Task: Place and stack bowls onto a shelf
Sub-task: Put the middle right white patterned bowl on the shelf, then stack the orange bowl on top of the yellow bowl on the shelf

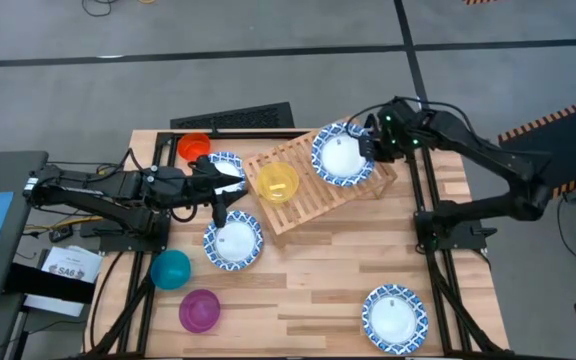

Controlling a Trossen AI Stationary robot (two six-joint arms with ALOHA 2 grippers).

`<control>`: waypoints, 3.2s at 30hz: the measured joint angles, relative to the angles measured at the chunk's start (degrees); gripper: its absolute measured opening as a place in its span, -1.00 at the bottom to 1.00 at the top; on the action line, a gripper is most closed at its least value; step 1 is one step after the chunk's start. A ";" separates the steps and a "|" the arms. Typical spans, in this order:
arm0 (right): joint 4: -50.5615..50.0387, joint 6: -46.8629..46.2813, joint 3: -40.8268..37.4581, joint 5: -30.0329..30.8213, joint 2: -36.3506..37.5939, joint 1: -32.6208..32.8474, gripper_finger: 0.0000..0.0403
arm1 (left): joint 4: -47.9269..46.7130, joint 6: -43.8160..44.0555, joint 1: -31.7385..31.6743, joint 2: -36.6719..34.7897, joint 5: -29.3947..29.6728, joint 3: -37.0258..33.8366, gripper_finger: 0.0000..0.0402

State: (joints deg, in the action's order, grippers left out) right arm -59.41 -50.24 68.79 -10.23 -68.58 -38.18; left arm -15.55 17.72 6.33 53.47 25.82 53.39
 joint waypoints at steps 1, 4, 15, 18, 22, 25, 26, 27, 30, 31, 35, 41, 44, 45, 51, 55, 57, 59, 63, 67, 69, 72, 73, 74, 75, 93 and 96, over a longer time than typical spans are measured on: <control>0.07 0.81 0.00 -0.36 -0.33 -0.27 -0.79 | 0.00 0.00 0.00 0.00 0.00 0.00 -0.15; 0.27 2.17 0.02 -0.44 -1.19 -0.35 -0.78 | 0.00 0.02 0.00 0.00 0.00 0.00 -0.15; 0.62 7.10 0.02 -0.42 -1.10 -1.03 -0.63 | -0.02 0.04 0.00 0.00 0.00 0.00 -0.15; -0.12 7.72 0.04 -0.44 0.53 -1.88 -0.50 | -0.02 0.06 0.00 0.00 0.02 0.00 -0.15; 0.09 8.13 0.04 -0.57 1.98 -2.69 -0.30 | -0.02 0.11 0.00 0.00 0.02 0.00 -0.15; 0.22 8.51 0.04 -1.82 2.79 -3.21 -0.13 | -0.02 0.52 0.00 0.00 0.02 0.00 -0.15; 0.32 8.75 0.04 -2.00 2.91 -3.23 -0.08 | -0.02 0.52 0.00 0.00 0.02 0.00 -0.15; 0.18 9.21 0.04 -2.13 3.00 -3.28 -0.03 | -0.02 0.55 0.00 0.00 0.02 0.00 -0.15; -1.01 11.59 0.04 -3.24 3.07 -3.36 0.10 | -0.02 0.55 0.00 0.00 0.02 0.00 -0.15; -1.72 12.38 0.03 -3.48 3.38 -3.57 0.13 | -0.02 0.55 0.00 0.00 0.02 0.00 -0.15; -5.92 16.09 0.04 -3.72 6.05 -4.45 0.19 | -0.02 0.52 0.00 0.00 0.07 0.00 -0.15; -13.01 23.06 0.00 -3.66 12.75 -2.96 0.19 | -0.02 2.01 0.00 0.00 -4.76 0.02 -0.15; -14.49 24.73 -0.02 -3.47 16.85 0.36 0.19 | 0.41 2.15 0.02 -0.01 -7.94 0.17 -0.15; -13.60 24.68 -0.34 -3.44 18.58 1.62 0.19 | 0.76 2.65 0.02 -0.02 -7.99 0.17 -0.15; 3.69 18.80 -9.42 -3.32 31.75 9.20 0.19 | 6.89 3.54 0.00 -0.02 -7.39 0.22 -0.15; 23.61 13.62 -17.50 -3.31 39.56 13.95 0.19 | 11.91 1.86 0.00 -0.02 -7.22 0.22 -0.15; 32.29 12.91 -20.56 -3.19 41.44 15.84 0.19 | 13.87 1.22 0.00 -0.02 -6.37 0.22 -0.15; 37.71 13.01 -22.32 -2.64 42.18 17.21 0.19 | 15.38 0.53 0.00 -0.02 -5.42 0.22 -0.15; 41.59 16.11 -22.53 -1.77 41.90 18.74 0.19 | 16.22 0.35 0.00 -0.02 -4.49 0.24 -0.15; 42.00 17.10 -22.53 -1.65 40.74 19.50 0.19 | 16.28 0.35 0.00 -0.02 -4.44 0.24 -0.15; 41.99 17.11 -22.53 -1.65 40.33 19.46 0.19 | 16.29 0.67 0.00 -0.02 -3.95 0.24 -0.15; 41.85 15.88 -22.53 -1.65 39.57 19.46 0.19 | 16.41 3.02 0.00 -0.02 -0.73 0.24 -0.15; 41.89 15.35 -22.53 -1.65 39.19 19.46 0.19 | 16.42 4.56 -0.15 0.03 1.73 0.24 -0.15; 41.97 14.90 -22.53 -1.66 38.80 19.46 0.19 | 16.44 6.46 -0.72 0.15 4.21 0.26 -0.15; 41.91 14.47 -22.53 -1.65 38.41 19.46 0.19 | 16.40 8.06 -1.78 0.18 5.56 0.26 -0.15; 41.89 11.63 -22.53 -1.87 30.92 19.48 0.19 | -52.52 -0.62 -56.13 16.23 -18.18 18.29 -0.15; 41.89 11.63 -22.53 -1.87 29.94 19.48 0.19 | -57.12 -6.64 -59.32 21.57 -16.35 18.27 -0.15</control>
State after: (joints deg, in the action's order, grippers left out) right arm -17.52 -38.61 46.26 -12.10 -38.64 -18.70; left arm -72.67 11.08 -52.99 75.04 9.47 71.66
